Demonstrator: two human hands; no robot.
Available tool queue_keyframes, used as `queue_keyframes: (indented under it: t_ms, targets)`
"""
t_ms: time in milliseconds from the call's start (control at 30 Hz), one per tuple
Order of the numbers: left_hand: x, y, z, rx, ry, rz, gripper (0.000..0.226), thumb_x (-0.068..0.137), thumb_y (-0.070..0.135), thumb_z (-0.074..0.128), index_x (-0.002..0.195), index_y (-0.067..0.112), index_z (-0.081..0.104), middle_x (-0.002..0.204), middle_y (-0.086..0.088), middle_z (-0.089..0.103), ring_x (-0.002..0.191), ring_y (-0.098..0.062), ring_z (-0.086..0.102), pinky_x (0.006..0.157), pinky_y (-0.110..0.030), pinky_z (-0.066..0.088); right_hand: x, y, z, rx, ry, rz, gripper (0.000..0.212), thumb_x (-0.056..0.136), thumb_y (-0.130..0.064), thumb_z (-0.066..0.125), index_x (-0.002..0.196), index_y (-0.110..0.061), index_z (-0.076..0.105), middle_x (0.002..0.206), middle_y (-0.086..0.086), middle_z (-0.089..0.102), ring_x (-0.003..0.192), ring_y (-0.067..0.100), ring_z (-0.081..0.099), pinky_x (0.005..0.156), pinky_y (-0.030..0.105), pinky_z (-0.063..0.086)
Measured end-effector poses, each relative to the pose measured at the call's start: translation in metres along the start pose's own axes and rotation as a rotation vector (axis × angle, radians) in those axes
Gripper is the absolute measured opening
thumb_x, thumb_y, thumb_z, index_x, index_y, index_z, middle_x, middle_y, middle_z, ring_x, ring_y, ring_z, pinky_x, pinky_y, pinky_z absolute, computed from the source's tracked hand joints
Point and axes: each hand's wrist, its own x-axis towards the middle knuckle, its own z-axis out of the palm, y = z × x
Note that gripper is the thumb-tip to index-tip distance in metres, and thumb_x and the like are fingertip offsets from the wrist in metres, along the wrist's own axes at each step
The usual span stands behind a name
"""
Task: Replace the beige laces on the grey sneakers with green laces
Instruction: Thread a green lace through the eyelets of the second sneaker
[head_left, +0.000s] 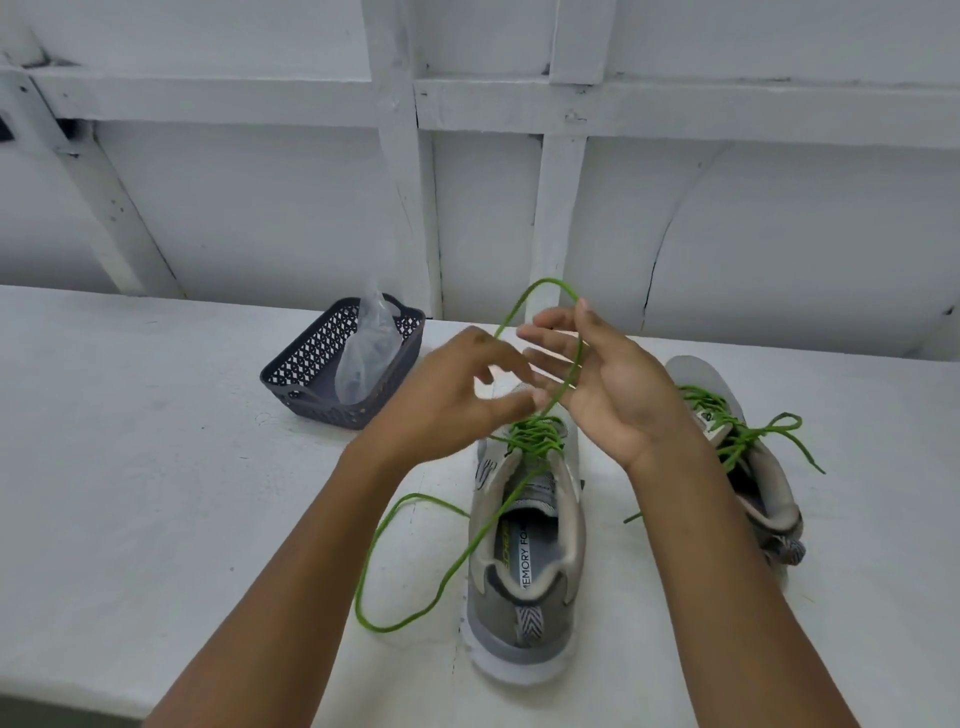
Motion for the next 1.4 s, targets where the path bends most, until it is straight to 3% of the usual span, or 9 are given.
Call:
queue_keyframes:
  t_ms: [133, 300, 400, 533, 667, 833, 1000, 1133, 1400]
  targets:
    - [-0.004, 0.004, 0.004, 0.089, -0.086, 0.049, 0.033, 0.078, 0.066, 0.059, 0.1, 0.042, 0.067, 0.124, 0.017, 0.053, 0.125, -0.009, 0.047, 0.101, -0.048, 0.042, 0.001, 0.002, 0.012, -0.095, -0.028, 0.011, 0.039, 0.101, -0.045, 0.043, 0.086, -0.023, 0.071, 0.109, 0.004, 0.07, 0.096, 0.02, 0.059, 0.079, 0.034, 0.046]
    - [-0.003, 0.0, 0.0, 0.133, -0.094, -0.032, 0.028, 0.084, 0.056, 0.066, 0.09, 0.03, 0.077, 0.126, 0.008, 0.059, 0.117, -0.01, 0.055, 0.097, -0.044, 0.046, 0.001, 0.006, 0.017, -0.152, -0.031, 0.047, 0.041, 0.1, -0.05, 0.043, 0.084, -0.031, 0.076, 0.117, 0.003, 0.067, 0.107, 0.019, 0.06, 0.078, 0.034, 0.049]
    - [-0.002, -0.006, -0.001, 0.139, -0.039, -0.101, 0.025, 0.078, 0.06, 0.056, 0.08, 0.04, 0.071, 0.129, 0.009, 0.056, 0.123, -0.011, 0.05, 0.101, -0.049, 0.042, 0.0, 0.007, 0.016, -0.313, -0.003, 0.016, 0.038, 0.1, -0.052, 0.042, 0.095, -0.033, 0.075, 0.117, -0.002, 0.066, 0.108, 0.016, 0.058, 0.088, 0.037, 0.05]
    - [0.0, -0.021, -0.006, 0.146, 0.082, -0.169, 0.008, 0.085, 0.044, 0.068, 0.078, 0.044, 0.066, 0.125, 0.011, 0.052, 0.128, -0.014, 0.044, 0.105, -0.052, 0.037, 0.0, 0.009, 0.007, -0.6, 0.104, 0.02, 0.032, 0.099, -0.048, 0.048, 0.1, -0.023, 0.066, 0.096, -0.006, 0.067, 0.08, 0.01, 0.06, 0.071, 0.03, 0.047]
    - [-0.003, -0.033, -0.008, 0.175, 0.18, -0.204, 0.005, 0.089, 0.042, 0.068, 0.084, 0.042, 0.07, 0.113, 0.021, 0.055, 0.118, -0.011, 0.049, 0.095, -0.043, 0.037, -0.011, 0.012, -0.003, -0.955, -0.052, 0.07, 0.023, 0.089, -0.035, 0.067, 0.075, -0.017, 0.063, 0.063, -0.012, 0.06, 0.057, 0.004, 0.05, 0.059, 0.021, 0.038]
    - [-0.009, -0.027, -0.002, -0.339, 0.051, -0.291, 0.01, 0.098, 0.014, 0.059, 0.088, 0.014, 0.06, 0.075, -0.001, 0.075, 0.053, -0.016, 0.06, 0.053, -0.03, 0.05, -0.021, 0.019, -0.003, -1.124, -0.039, 0.108, 0.043, 0.076, -0.046, 0.078, 0.068, -0.006, 0.065, 0.046, -0.012, 0.045, 0.044, 0.004, 0.038, 0.052, 0.023, 0.034]
    - [-0.022, -0.025, 0.01, -0.909, -0.027, -0.331, 0.013, 0.087, -0.005, 0.065, 0.097, 0.001, 0.06, 0.08, -0.018, 0.073, 0.066, -0.025, 0.07, 0.063, -0.031, 0.058, -0.025, 0.017, -0.002, -1.181, -0.001, 0.167, 0.03, 0.075, -0.036, 0.078, 0.061, -0.011, 0.069, 0.042, -0.01, 0.043, 0.041, 0.005, 0.038, 0.041, 0.015, 0.027]
    - [-0.027, -0.036, 0.013, -0.904, -0.018, -0.331, 0.021, 0.075, 0.008, 0.075, 0.092, 0.003, 0.064, 0.089, -0.016, 0.076, 0.085, -0.024, 0.073, 0.071, -0.029, 0.057, -0.028, 0.018, -0.008, -1.02, 0.013, 0.2, 0.021, 0.075, -0.027, 0.081, 0.063, -0.011, 0.075, 0.044, -0.01, 0.047, 0.042, 0.003, 0.037, 0.045, 0.017, 0.029]
    - [-0.037, -0.039, 0.022, -0.899, -0.033, -0.374, 0.012, 0.078, -0.003, 0.074, 0.082, 0.003, 0.065, 0.076, -0.014, 0.069, 0.064, -0.016, 0.065, 0.062, -0.023, 0.055, -0.031, 0.026, -0.009, -0.929, 0.026, 0.171, 0.013, 0.074, -0.026, 0.082, 0.066, -0.015, 0.078, 0.073, 0.015, 0.069, 0.066, 0.011, 0.054, 0.065, 0.029, 0.042]
